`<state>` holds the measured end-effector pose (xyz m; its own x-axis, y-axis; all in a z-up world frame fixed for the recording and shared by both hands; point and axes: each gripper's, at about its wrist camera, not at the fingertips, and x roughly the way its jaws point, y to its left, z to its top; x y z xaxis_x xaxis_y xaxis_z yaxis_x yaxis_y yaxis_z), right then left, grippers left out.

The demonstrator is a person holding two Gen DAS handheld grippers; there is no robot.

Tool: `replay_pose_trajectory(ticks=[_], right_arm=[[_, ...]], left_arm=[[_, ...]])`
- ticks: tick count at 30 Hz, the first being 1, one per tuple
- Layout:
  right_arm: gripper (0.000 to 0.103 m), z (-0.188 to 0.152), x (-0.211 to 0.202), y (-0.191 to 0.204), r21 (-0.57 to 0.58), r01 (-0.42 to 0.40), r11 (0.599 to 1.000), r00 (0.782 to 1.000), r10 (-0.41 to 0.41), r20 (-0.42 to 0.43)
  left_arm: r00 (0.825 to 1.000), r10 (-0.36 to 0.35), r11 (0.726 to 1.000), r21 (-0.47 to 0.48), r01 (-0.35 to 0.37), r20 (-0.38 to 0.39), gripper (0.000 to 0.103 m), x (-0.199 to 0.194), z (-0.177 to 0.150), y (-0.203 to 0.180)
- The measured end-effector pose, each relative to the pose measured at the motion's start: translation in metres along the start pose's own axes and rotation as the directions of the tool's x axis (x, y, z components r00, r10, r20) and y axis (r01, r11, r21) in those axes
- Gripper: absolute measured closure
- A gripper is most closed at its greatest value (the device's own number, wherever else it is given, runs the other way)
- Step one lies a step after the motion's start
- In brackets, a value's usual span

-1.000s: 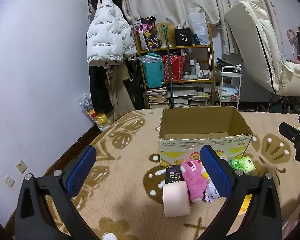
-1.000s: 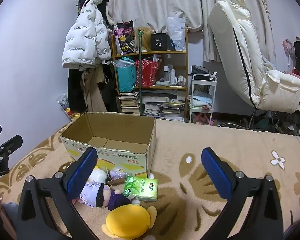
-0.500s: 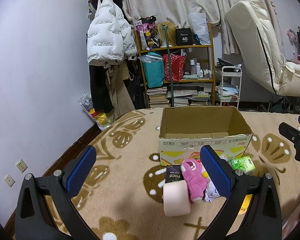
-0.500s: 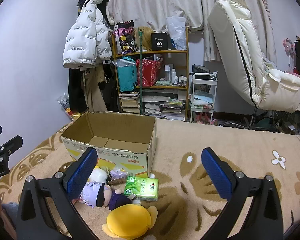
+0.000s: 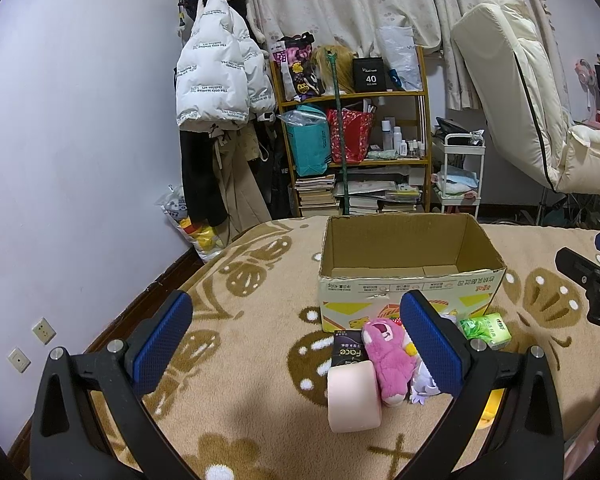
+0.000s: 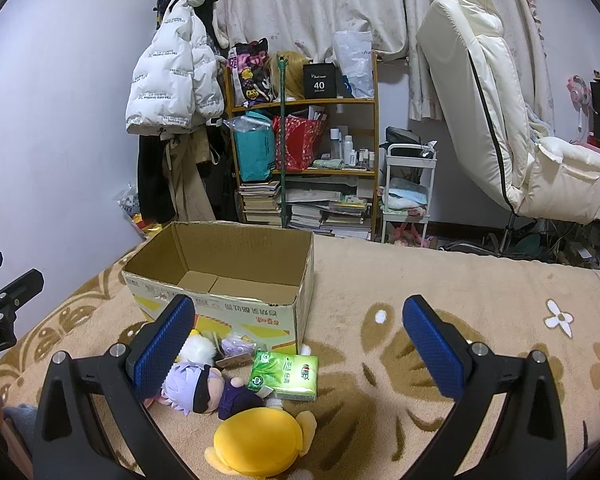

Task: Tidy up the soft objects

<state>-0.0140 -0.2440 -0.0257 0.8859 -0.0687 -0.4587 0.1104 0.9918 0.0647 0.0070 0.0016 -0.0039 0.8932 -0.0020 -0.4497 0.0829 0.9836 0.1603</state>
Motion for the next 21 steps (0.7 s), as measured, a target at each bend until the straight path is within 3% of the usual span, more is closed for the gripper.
replay_pose_trajectory(ticks=[21], right_arm=[[0.000,-0.0007,0.0003,-0.0011,0.005,-0.001,1.000,1.000,0.001,0.002]], left_arm=[[1.000,0.001,1.000,-0.006,-0.001,0.004,0.001,-0.0035,-0.0009,0.0039]])
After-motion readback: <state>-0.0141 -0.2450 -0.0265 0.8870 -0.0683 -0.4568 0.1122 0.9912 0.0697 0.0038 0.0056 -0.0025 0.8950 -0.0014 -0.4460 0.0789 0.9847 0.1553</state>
